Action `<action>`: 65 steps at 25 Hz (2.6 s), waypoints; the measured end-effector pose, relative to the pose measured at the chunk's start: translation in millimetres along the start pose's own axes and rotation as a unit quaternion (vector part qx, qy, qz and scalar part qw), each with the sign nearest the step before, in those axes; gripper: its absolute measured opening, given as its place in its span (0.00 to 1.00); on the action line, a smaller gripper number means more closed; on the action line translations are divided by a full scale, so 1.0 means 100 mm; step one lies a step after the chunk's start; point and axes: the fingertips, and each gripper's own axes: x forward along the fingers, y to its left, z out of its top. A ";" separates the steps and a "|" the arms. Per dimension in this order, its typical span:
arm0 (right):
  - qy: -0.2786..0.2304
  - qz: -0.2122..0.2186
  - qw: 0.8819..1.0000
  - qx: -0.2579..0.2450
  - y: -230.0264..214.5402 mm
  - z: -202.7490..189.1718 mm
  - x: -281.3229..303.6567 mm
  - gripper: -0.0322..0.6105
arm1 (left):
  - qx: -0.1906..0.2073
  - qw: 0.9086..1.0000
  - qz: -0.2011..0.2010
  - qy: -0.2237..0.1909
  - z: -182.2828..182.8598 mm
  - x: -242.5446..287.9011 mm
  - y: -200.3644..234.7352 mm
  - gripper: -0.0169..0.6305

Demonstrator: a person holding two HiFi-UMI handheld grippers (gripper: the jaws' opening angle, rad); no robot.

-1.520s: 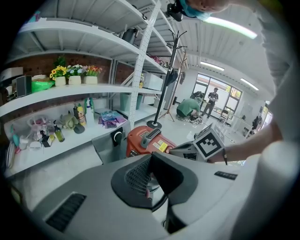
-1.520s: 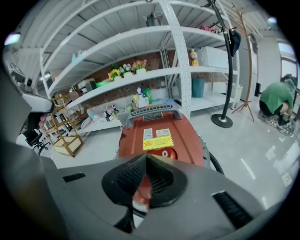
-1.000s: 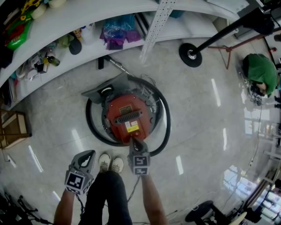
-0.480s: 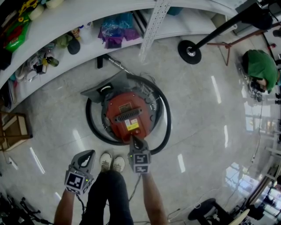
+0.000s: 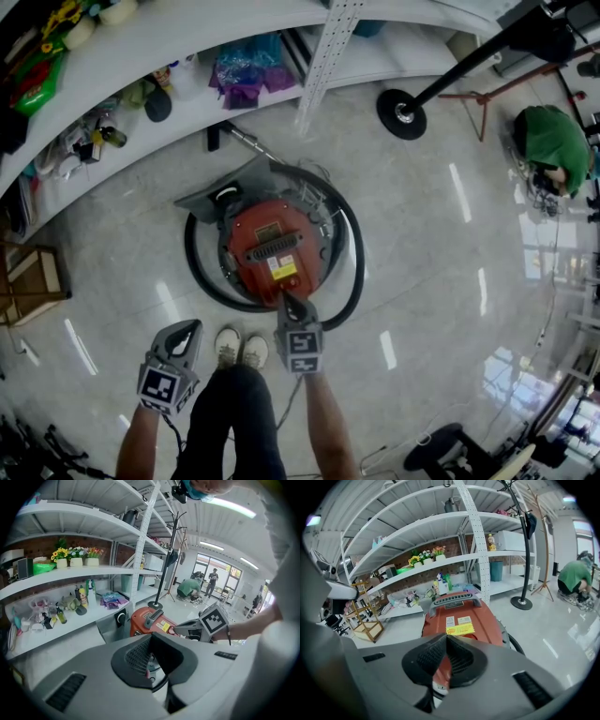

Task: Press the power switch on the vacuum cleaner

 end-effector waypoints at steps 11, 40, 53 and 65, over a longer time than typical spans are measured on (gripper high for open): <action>-0.021 -0.005 1.000 0.002 0.04 0.22 -0.27 0.07 | 0.010 1.000 -0.004 -0.015 0.17 -0.09 -0.03 0.04; -0.096 -0.003 0.995 0.010 0.54 1.41 -1.43 0.07 | 0.050 0.994 -0.027 -0.095 1.58 -0.64 -0.29 0.04; -0.125 0.001 0.992 0.014 0.93 2.03 -2.02 0.07 | 0.083 0.988 -0.041 -0.127 2.21 -1.11 -0.43 0.04; -0.168 -0.015 0.985 0.021 1.16 2.63 -2.70 0.07 | 0.088 0.984 -0.043 -0.146 2.77 -1.65 -0.58 0.04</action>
